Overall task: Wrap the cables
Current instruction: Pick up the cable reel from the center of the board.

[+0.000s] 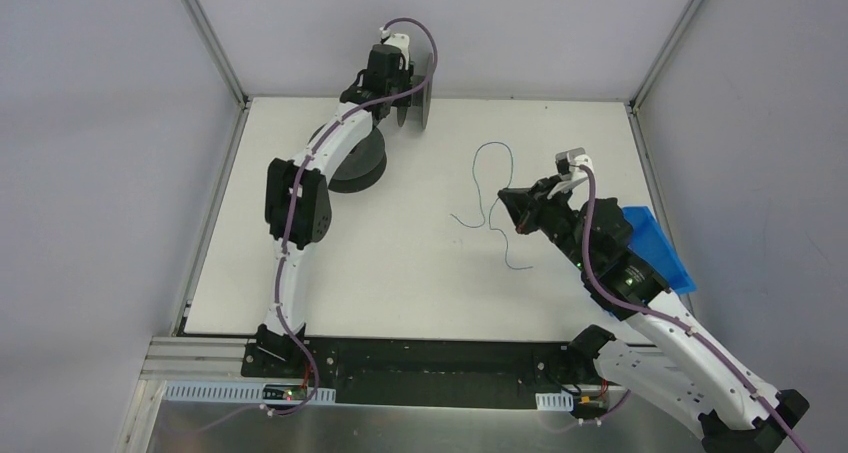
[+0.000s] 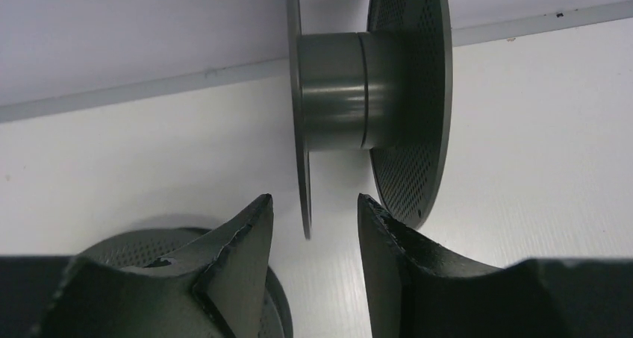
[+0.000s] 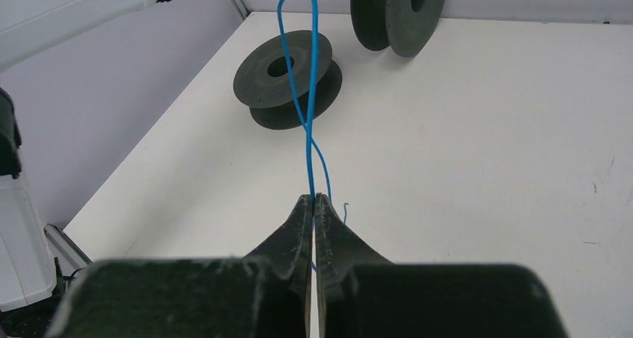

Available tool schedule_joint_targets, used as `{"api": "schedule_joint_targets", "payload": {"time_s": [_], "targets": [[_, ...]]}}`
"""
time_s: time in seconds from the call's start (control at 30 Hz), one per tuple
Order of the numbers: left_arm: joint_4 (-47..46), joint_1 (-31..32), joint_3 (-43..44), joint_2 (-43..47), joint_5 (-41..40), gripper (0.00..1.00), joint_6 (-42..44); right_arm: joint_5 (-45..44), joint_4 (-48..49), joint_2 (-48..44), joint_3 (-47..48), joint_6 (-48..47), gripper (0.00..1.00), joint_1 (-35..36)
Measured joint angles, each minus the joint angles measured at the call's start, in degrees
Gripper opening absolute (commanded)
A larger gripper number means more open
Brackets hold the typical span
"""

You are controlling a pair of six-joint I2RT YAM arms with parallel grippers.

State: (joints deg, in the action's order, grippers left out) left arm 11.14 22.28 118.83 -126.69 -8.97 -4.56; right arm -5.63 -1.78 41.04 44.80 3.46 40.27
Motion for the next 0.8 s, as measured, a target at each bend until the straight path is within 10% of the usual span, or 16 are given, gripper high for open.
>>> {"api": "schedule_joint_targets", "payload": {"time_s": [0.3, 0.53, 0.8], "targets": [[-1.27, -1.40, 5.79, -8.15, 2.47, 0.02, 1.88, 0.42, -0.44, 3.02, 1.11, 0.02, 0.00, 0.00], [-3.26, -1.70, -6.25, -0.48, 4.35, 0.00, 2.23, 1.97, -1.11, 4.26, 1.92, 4.26, 0.00, 0.00], [3.15, 0.28, -30.49, 28.72, 6.93, 0.00, -0.17, 1.99, -10.19, 2.54, 2.08, 10.97, 0.00, 0.00]]}}
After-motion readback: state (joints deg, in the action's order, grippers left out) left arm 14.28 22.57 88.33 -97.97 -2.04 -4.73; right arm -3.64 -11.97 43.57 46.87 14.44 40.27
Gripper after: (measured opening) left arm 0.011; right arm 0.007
